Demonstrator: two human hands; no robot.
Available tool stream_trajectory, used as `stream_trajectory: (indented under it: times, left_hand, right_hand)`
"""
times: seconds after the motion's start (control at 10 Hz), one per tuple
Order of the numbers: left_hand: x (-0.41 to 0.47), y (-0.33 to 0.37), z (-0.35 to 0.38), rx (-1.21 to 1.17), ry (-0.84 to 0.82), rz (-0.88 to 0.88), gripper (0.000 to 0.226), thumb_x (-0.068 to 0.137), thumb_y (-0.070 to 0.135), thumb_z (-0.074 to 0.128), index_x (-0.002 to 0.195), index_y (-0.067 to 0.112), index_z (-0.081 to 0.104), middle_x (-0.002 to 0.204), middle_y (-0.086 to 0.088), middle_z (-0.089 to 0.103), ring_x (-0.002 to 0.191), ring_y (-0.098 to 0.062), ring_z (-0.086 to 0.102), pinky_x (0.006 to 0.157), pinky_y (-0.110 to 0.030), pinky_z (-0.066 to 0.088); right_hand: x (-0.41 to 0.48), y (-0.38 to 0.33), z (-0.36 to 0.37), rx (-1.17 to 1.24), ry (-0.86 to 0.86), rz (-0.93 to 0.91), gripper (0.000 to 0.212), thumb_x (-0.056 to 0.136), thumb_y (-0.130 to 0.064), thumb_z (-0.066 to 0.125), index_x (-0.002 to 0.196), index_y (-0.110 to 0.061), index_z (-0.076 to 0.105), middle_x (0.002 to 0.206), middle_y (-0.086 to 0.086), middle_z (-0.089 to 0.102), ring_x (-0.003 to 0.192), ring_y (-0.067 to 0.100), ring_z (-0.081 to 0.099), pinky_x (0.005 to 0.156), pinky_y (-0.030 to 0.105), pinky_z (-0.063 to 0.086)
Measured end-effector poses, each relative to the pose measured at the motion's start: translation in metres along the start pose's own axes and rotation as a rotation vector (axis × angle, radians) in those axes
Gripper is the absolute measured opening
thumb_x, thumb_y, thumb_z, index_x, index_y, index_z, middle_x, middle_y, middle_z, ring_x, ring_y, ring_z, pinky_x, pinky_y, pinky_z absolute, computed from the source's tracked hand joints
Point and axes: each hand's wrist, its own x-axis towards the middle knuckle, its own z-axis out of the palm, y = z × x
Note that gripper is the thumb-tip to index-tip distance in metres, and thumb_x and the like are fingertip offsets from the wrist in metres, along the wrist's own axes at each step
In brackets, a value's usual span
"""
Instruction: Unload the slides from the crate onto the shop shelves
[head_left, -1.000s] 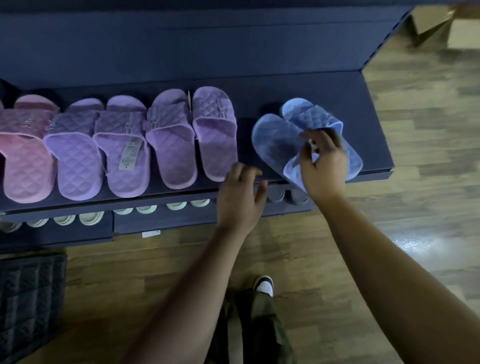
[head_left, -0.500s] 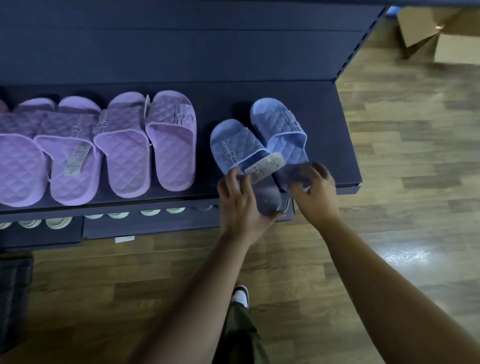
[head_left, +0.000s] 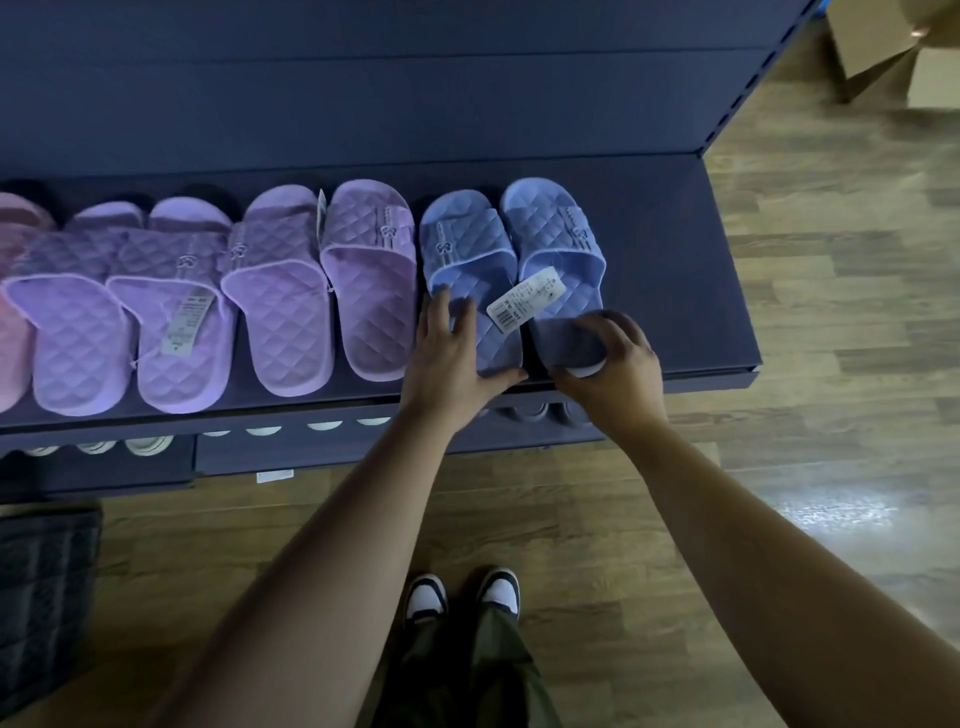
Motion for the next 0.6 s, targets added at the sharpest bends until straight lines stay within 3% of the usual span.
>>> stream_trajectory:
  times: [0.2,0.3,0.4,0.5,0.6]
  left_hand:
    - [0.008,-0.005,0.0,0.047,-0.045,0.02,0.099,0.069,0.065,0.064,0.139,0.0,0.036,0.15,-0.024,0.022,0.138,-0.041,0.027,0.108,-0.048,0.036]
    - [0.008,-0.004,-0.003,0.068,-0.07,0.022,0.103,0.068,0.07,0.052,0.142,0.0,0.032,0.151,-0.024,0.018,0.139,-0.042,0.023,0.109,-0.048,0.036]
    - [0.005,-0.003,-0.008,0.078,-0.113,0.005,0.101,0.073,0.068,0.049,0.145,0.002,0.026,0.154,-0.023,0.013,0.143,-0.04,0.016,0.112,-0.046,0.031]
    - [-0.003,-0.001,-0.019,0.066,-0.064,0.054,0.08,0.084,0.057,0.049,0.137,-0.002,0.04,0.147,-0.021,0.031,0.137,-0.037,0.029,0.108,-0.045,0.037]
    - [-0.015,0.0,-0.03,0.102,0.014,0.084,0.052,0.093,0.039,0.048,0.127,0.0,0.054,0.131,-0.016,0.052,0.117,-0.034,0.053,0.088,-0.046,0.051]
  right_hand:
    - [0.002,-0.005,0.009,0.013,0.034,-0.009,0.048,0.064,-0.025,0.078,0.108,-0.012,0.064,0.118,0.002,0.059,0.103,0.025,0.057,0.075,0.026,0.044]
    - [0.002,-0.006,0.011,-0.011,0.007,-0.017,0.048,0.067,-0.023,0.076,0.109,-0.009,0.061,0.12,0.006,0.056,0.104,0.029,0.056,0.074,0.027,0.044]
    - [0.002,-0.007,0.014,-0.055,-0.041,0.02,0.05,0.073,-0.025,0.075,0.118,-0.01,0.057,0.129,0.009,0.051,0.115,0.033,0.049,0.082,0.032,0.044]
    - [-0.002,-0.019,0.003,-0.137,-0.092,0.029,0.054,0.081,-0.03,0.069,0.128,-0.011,0.052,0.142,0.015,0.041,0.127,0.038,0.038,0.101,0.043,0.04]
    - [-0.007,-0.035,-0.011,-0.166,-0.141,0.026,0.05,0.088,-0.024,0.062,0.134,-0.011,0.048,0.148,0.015,0.035,0.133,0.037,0.034,0.103,0.042,0.037]
